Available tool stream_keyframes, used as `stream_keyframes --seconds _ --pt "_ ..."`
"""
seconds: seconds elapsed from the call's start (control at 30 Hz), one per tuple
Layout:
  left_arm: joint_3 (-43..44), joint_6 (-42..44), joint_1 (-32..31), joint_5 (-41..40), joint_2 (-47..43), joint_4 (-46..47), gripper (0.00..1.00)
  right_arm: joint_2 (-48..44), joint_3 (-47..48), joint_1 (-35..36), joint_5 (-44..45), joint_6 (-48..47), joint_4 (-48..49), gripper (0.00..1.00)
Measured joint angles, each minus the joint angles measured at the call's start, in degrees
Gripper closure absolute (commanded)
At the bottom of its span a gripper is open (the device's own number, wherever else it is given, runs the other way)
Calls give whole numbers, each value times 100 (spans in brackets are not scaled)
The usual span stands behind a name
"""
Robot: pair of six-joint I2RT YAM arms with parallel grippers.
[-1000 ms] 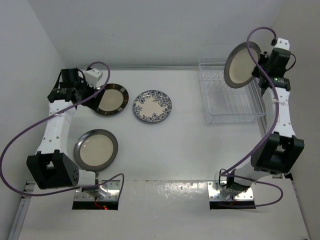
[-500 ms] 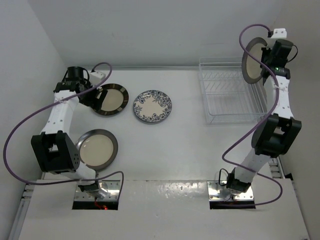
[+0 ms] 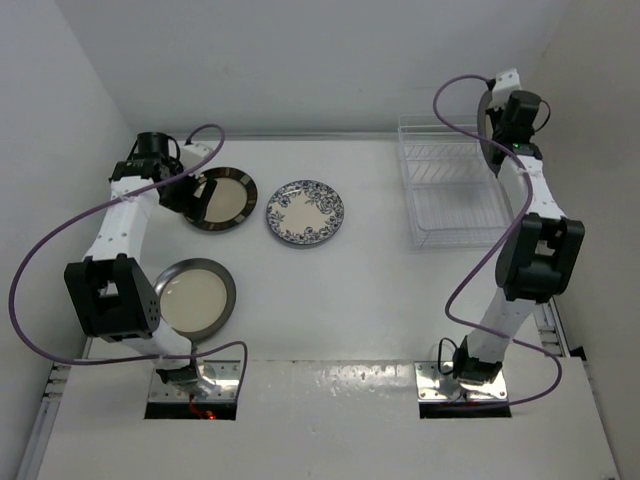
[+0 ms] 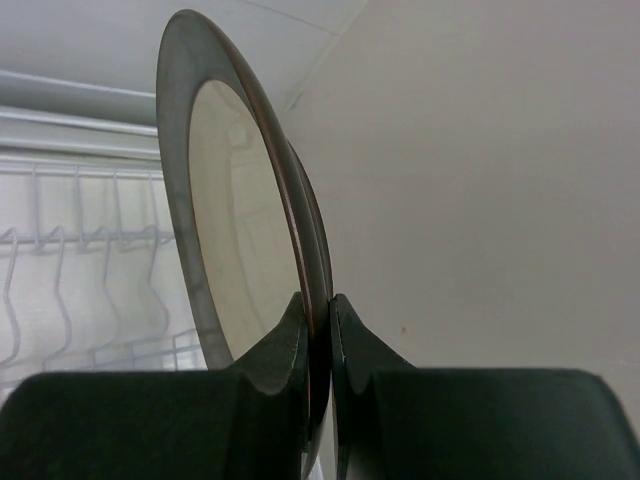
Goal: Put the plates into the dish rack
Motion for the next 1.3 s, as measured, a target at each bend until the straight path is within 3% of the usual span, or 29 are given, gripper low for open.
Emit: stream_keyframes --seconds 0.6,1.3 --pt "0 0 0 20 44 -24 0 26 -483 470 789 -562 881 100" --pt "0 4 39 15 72 -26 0 37 -874 304 1027 1231 463 100"
